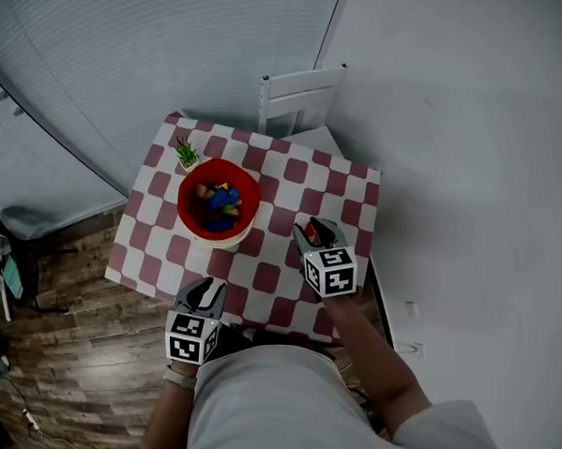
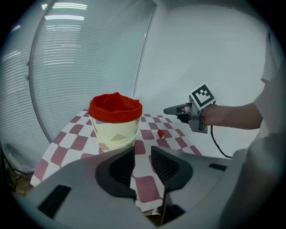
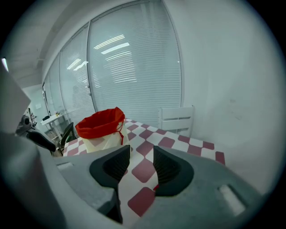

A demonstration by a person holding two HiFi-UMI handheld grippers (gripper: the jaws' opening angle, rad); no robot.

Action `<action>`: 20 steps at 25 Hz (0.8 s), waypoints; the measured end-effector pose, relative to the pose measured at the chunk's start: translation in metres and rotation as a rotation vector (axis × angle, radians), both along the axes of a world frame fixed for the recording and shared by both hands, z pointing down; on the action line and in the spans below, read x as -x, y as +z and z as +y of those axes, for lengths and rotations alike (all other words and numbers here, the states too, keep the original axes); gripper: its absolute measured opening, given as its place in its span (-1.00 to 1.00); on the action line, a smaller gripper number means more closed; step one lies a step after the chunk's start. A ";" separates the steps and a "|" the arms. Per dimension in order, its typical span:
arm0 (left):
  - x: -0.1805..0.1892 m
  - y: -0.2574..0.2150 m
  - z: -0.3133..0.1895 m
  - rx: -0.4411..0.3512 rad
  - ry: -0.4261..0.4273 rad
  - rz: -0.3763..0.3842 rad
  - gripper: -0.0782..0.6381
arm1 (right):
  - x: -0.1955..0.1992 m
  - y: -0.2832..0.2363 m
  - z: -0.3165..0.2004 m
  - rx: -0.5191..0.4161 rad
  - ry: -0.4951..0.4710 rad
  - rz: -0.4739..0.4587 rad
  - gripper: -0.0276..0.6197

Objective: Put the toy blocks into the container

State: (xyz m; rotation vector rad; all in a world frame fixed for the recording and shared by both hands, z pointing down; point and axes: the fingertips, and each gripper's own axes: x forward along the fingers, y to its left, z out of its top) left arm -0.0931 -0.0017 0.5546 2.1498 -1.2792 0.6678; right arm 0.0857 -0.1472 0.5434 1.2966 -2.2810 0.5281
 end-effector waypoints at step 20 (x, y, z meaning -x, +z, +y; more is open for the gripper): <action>-0.004 0.023 0.014 0.118 0.049 -0.050 -0.49 | -0.049 0.115 0.021 0.188 0.100 0.084 -0.36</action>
